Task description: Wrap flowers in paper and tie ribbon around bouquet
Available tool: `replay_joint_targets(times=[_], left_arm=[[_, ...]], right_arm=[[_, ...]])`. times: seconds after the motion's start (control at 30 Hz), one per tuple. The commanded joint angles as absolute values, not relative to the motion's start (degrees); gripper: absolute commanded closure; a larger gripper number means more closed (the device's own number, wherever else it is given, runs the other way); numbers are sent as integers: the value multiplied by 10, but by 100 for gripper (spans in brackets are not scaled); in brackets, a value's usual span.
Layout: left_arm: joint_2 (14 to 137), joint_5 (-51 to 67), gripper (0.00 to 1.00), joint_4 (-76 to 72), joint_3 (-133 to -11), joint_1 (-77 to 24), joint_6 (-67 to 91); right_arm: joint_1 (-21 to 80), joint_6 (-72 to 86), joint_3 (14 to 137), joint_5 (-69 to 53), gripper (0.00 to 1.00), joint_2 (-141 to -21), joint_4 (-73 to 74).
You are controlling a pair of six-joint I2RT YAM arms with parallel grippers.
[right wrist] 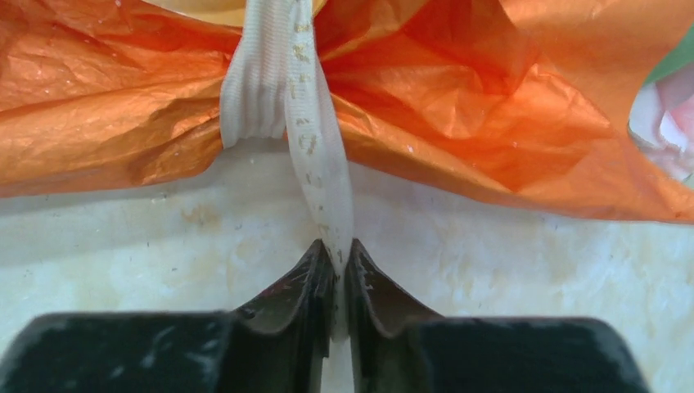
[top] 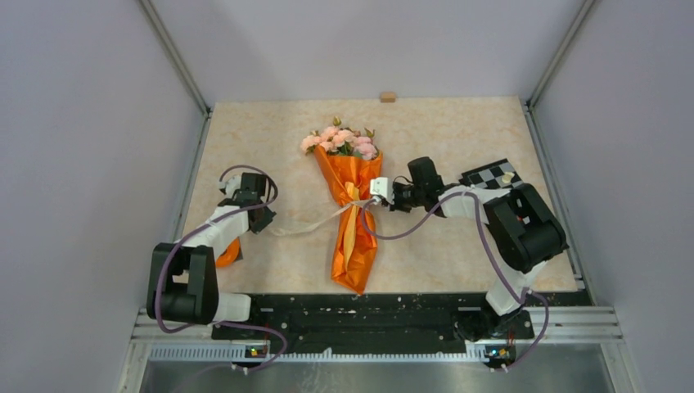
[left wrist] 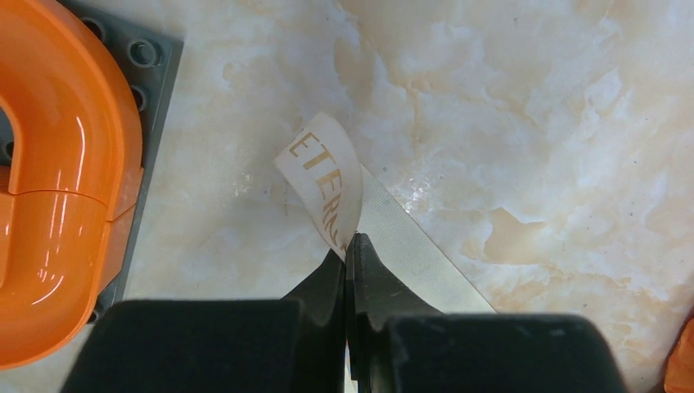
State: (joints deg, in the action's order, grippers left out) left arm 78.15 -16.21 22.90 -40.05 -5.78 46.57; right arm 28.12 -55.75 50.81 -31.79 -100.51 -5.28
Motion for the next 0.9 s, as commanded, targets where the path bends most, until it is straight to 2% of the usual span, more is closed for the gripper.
replay_joint_targets(times=[0.0,0.2,0.3,0.43,0.57,0.73,0.87], left_arm=[[771,-195,100,236,-401,-61,466],[781,-282,100,308,-417,-35,512],[778,-282,100,312,-405,-4,518],[761,-288,100,311,-388,33,518],[750,-278,100,324,-383,64,508],[729,-227,100,306,-377,68,478],[681,-114,100,241,-365,28,403]], right_arm=[[286,-531,524,-299,100,-996,-81],[266,-568,516,-263,100,-992,-14],[215,-654,505,-287,100,-981,51],[182,-783,473,-240,100,-972,77],[155,-830,470,-242,100,-962,115],[130,-856,450,-251,100,-931,105],[133,-837,457,-310,100,-897,114]])
